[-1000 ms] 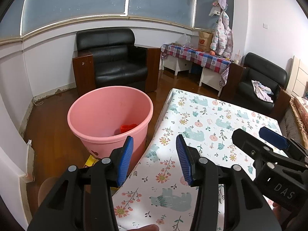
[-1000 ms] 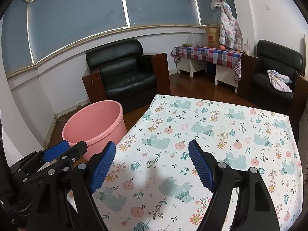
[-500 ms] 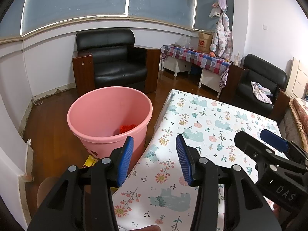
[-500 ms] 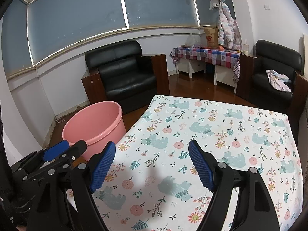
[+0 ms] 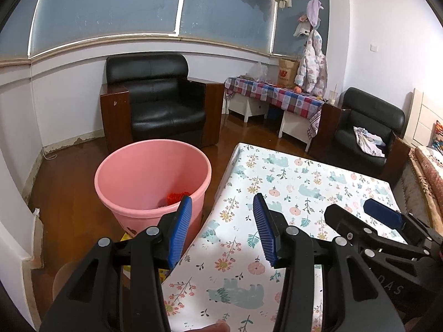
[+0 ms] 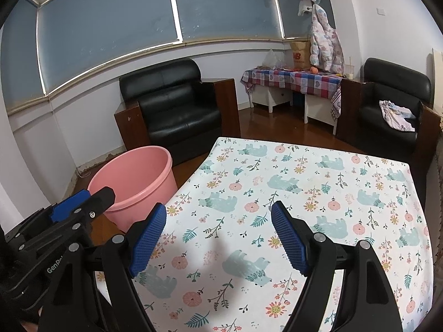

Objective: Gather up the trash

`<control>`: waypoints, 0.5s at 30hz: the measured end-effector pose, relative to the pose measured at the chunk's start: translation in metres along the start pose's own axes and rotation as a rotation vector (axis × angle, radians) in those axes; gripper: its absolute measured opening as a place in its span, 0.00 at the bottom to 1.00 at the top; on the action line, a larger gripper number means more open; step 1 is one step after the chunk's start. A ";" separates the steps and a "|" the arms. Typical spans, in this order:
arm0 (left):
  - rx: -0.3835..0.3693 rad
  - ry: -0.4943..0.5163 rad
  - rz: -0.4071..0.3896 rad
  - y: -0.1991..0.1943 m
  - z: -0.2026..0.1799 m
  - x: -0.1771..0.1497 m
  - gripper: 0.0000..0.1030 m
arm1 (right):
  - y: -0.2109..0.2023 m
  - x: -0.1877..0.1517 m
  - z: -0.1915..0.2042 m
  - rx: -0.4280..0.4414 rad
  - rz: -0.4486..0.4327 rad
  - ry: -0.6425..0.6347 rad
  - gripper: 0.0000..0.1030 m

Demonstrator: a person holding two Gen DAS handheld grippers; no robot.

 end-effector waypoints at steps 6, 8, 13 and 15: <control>-0.011 0.001 -0.009 -0.001 -0.002 0.002 0.45 | -0.003 0.003 -0.004 0.011 -0.004 0.028 0.75; -0.012 0.005 -0.012 -0.001 -0.002 0.002 0.45 | -0.004 0.005 -0.004 0.012 -0.007 0.033 0.75; -0.012 0.007 -0.012 -0.001 -0.002 0.003 0.45 | -0.003 0.005 -0.005 0.010 -0.010 0.033 0.75; -0.012 0.008 -0.012 -0.001 -0.003 0.003 0.45 | -0.004 0.005 -0.005 0.011 -0.010 0.034 0.75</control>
Point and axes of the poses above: each gripper's, at about its wrist camera, not at the fingertips, and y roughly the way its jaws point, z to its left, x to its top, the point moved 8 cm from there along y, roughly the way its jaws point, and after that the axes turned 14 degrees about -x, right-handed, at the moved point
